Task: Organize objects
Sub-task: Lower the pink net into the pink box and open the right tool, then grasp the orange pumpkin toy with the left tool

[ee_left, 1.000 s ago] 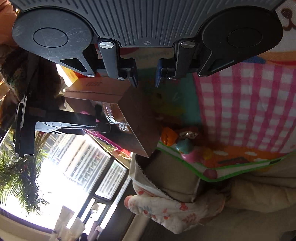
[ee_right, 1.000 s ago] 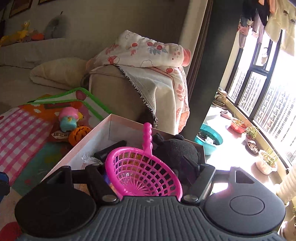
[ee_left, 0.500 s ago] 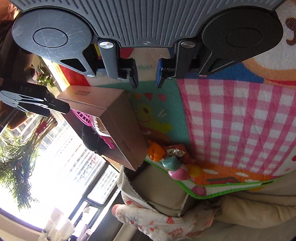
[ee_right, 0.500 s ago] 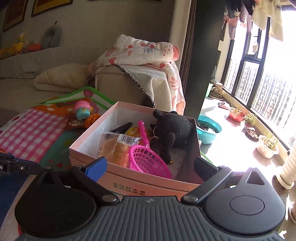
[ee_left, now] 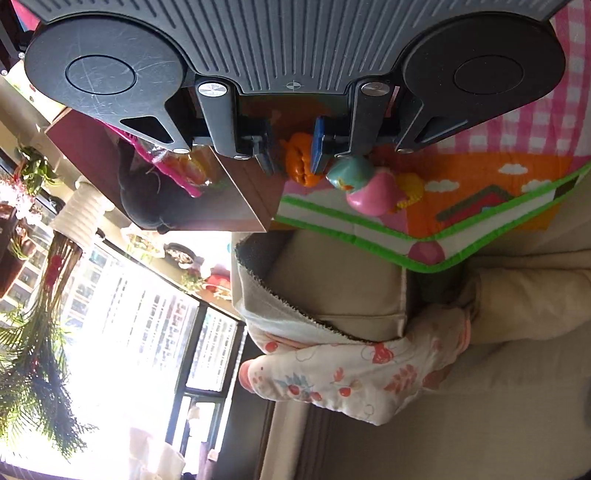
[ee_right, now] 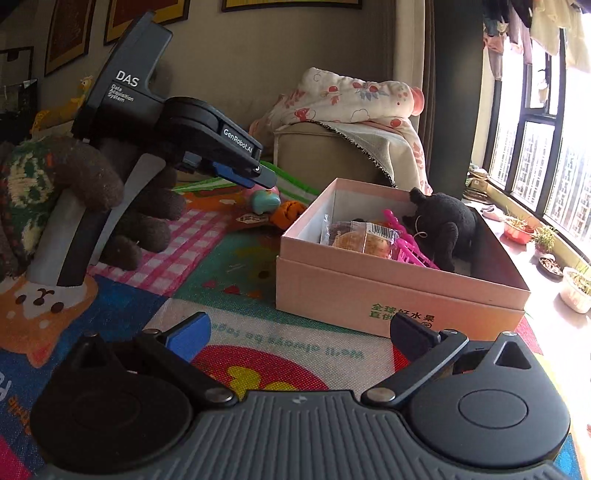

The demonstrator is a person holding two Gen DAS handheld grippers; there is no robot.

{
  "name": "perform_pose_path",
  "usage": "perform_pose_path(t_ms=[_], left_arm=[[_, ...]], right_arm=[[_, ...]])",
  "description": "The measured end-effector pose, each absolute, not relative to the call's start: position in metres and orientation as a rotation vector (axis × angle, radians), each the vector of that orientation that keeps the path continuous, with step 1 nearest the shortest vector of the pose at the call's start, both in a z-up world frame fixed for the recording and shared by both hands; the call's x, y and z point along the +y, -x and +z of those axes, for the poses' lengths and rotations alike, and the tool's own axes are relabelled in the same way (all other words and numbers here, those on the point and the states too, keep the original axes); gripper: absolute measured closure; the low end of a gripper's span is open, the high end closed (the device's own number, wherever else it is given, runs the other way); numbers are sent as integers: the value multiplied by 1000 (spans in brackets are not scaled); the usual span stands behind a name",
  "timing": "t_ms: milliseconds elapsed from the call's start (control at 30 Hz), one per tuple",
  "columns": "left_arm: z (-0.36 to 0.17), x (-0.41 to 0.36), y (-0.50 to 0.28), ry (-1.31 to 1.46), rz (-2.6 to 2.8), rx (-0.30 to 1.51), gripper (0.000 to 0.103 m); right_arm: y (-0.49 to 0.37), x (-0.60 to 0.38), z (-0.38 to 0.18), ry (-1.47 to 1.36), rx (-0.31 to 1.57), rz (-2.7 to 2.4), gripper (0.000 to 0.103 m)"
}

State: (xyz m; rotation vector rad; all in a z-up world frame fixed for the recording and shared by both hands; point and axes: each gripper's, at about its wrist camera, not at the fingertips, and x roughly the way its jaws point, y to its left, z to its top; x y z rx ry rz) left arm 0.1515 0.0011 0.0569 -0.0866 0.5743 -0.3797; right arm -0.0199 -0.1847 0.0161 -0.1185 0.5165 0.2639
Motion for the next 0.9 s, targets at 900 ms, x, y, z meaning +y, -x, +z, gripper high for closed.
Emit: perform_pose_path(t_ms=[900], left_arm=[[27, 3, -123, -92, -597, 761, 76]], right_arm=[[12, -200, 14, 20, 541, 254, 0]])
